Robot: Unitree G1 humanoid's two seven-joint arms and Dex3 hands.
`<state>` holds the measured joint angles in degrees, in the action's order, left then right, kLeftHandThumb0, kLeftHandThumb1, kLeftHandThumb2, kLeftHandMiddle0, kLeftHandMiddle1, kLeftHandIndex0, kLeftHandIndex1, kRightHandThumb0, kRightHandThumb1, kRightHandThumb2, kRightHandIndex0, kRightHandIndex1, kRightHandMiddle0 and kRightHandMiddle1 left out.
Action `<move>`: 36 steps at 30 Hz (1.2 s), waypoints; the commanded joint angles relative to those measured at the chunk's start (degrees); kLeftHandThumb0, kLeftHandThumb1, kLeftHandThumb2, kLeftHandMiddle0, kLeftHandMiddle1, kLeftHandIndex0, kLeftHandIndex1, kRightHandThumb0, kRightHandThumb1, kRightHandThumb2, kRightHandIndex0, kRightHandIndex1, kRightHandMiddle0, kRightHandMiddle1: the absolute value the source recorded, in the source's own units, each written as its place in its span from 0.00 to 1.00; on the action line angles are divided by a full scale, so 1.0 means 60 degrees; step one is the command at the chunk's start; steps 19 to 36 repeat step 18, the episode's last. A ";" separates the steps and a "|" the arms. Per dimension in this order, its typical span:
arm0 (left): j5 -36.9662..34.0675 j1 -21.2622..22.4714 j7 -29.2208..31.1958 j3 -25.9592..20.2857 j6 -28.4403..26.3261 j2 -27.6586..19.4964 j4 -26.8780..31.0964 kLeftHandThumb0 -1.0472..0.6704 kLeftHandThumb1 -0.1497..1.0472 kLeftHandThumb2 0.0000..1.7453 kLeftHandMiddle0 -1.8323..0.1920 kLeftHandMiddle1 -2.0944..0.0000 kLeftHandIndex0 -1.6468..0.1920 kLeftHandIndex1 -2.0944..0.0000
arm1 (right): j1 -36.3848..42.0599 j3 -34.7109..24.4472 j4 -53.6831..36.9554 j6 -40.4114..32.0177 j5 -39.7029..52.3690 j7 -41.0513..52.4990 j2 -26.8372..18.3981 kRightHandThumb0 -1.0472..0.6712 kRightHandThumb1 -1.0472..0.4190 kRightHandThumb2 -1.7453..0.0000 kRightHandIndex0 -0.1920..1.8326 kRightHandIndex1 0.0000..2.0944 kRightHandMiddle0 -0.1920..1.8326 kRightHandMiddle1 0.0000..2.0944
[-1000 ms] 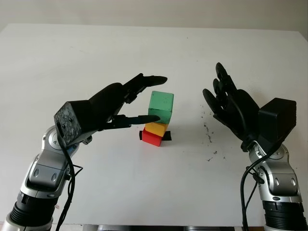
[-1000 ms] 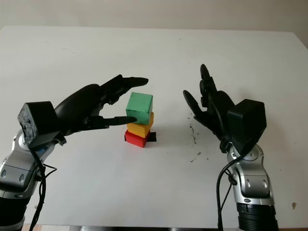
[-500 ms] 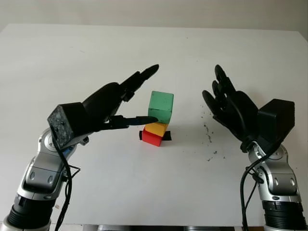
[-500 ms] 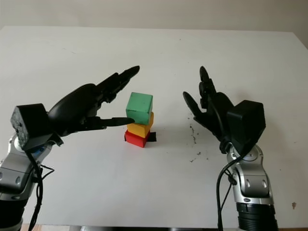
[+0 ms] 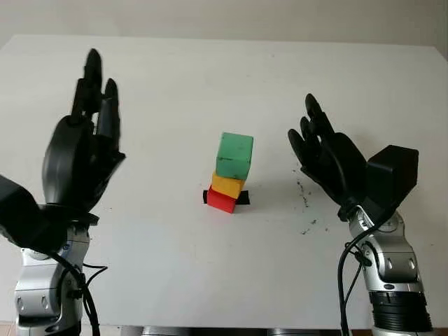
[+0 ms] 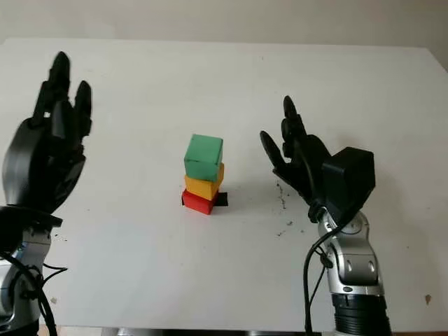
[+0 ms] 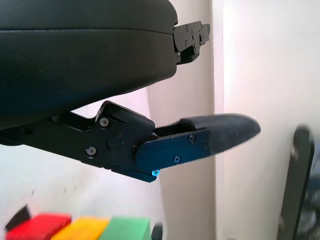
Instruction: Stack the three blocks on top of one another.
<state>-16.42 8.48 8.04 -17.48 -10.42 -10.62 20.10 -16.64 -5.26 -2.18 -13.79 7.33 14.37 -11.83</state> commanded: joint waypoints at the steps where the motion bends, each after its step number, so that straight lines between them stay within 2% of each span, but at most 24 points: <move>1: -0.0025 -0.0010 -0.0056 -0.0132 0.0331 0.0105 -0.0666 0.14 1.00 0.41 1.00 1.00 1.00 1.00 | -0.0098 -0.0060 0.0033 0.0109 0.0166 -0.0110 0.0184 0.21 0.00 0.62 0.00 0.00 0.00 0.00; 5: 0.0416 -0.0023 -0.0074 0.0109 0.0789 0.0012 -0.1762 0.15 1.00 0.40 1.00 1.00 1.00 1.00 | -0.0082 0.0001 0.0044 0.0042 0.0185 -0.0252 0.0302 0.15 0.00 0.58 0.00 0.00 0.00 0.00; 10: 0.0948 -0.0069 0.0029 0.0566 0.1176 -0.0045 -0.2347 0.15 1.00 0.40 1.00 1.00 1.00 1.00 | -0.0187 0.0068 0.0118 0.0153 0.0124 -0.0595 0.0537 0.15 0.00 0.57 0.00 0.00 0.00 0.00; 18: 0.0719 -0.0513 0.0125 0.0889 0.0786 0.0130 -0.1918 0.14 1.00 0.37 1.00 1.00 1.00 1.00 | 0.0025 0.0109 -0.0124 0.0052 0.0058 -0.1038 0.0768 0.17 0.00 0.57 0.00 0.00 0.00 0.00; 36: 0.0719 -0.0513 0.0125 0.0889 0.0786 0.0130 -0.1918 0.14 1.00 0.37 1.00 1.00 1.00 1.00 | 0.0025 0.0109 -0.0124 0.0052 0.0058 -0.1038 0.0768 0.17 0.00 0.57 0.00 0.00 0.00 0.00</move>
